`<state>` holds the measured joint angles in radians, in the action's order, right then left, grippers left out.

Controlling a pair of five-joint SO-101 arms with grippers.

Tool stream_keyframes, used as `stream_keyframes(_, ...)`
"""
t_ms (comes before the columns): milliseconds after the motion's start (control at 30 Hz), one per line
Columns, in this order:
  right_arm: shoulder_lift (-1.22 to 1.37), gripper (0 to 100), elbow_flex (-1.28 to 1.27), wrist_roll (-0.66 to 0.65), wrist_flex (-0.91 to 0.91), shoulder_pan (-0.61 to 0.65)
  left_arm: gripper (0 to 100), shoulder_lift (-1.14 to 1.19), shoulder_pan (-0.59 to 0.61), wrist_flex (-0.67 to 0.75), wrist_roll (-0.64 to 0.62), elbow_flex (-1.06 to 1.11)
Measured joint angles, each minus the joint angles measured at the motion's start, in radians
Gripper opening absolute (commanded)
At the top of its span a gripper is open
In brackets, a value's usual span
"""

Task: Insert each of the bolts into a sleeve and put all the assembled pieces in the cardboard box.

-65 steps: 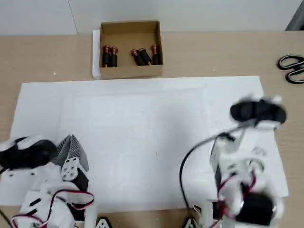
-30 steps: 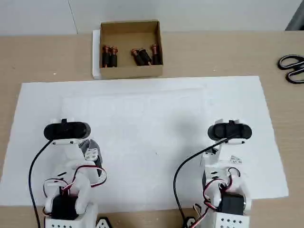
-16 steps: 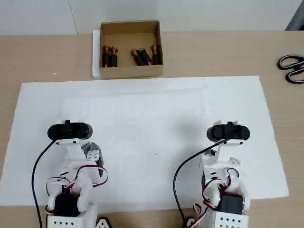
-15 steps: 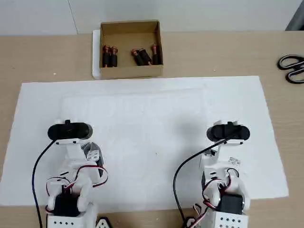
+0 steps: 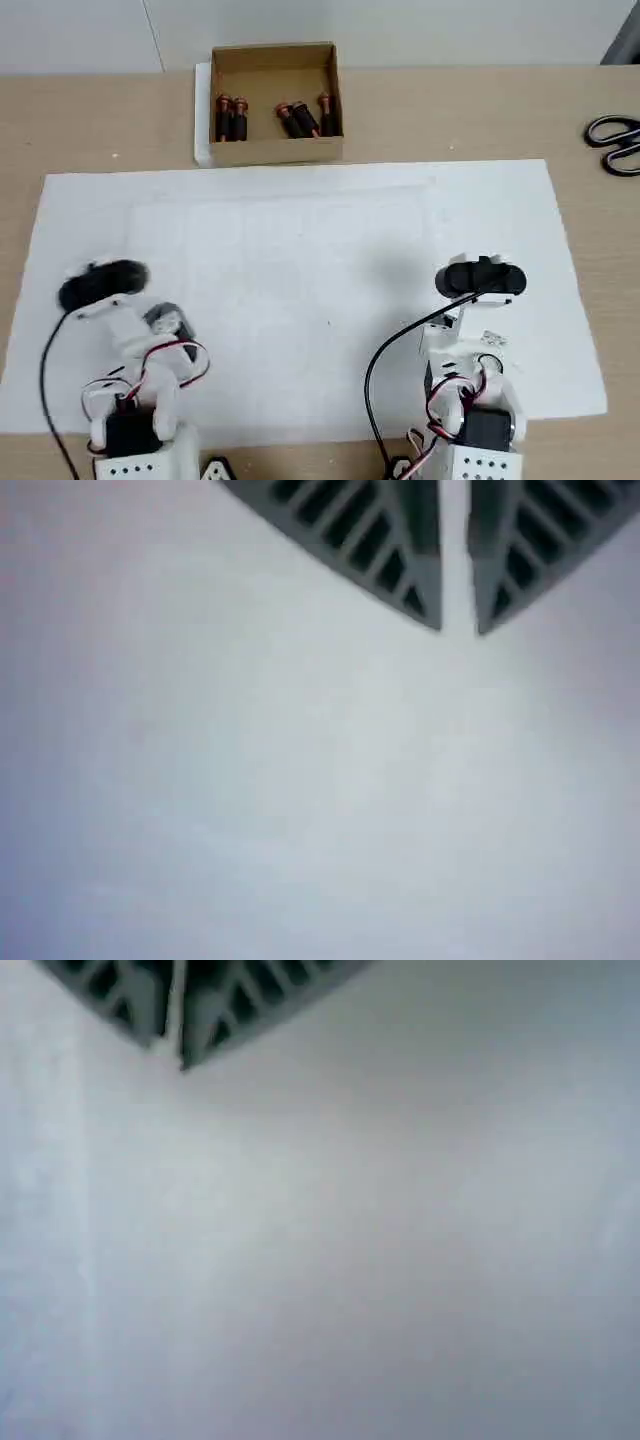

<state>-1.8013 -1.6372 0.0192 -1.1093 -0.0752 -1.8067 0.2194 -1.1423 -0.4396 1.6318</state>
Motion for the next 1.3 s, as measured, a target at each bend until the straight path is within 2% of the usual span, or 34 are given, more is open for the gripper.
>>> stream_keyframes(167, 0.000, 0.4, 0.000, 0.000, 0.000, 0.000, 1, 0.000, 0.038, 0.000, -0.141, 0.017)
stream_keyframes(333, 0.000, 0.4, 0.000, 0.000, 0.000, 0.000, 1, 0.000, -0.002, 0.000, -0.166, 0.018)
stream_keyframes(700, 0.000, 0.4, 0.000, 0.000, 0.000, 0.000, 1, 0.000, -0.242, 0.031, -0.164, 0.018)
stream_keyframes(1300, 0.000, 0.4, 0.000, 0.000, 0.000, 0.000, 1, 0.000, -0.253, 0.061, 0.322, 0.018)
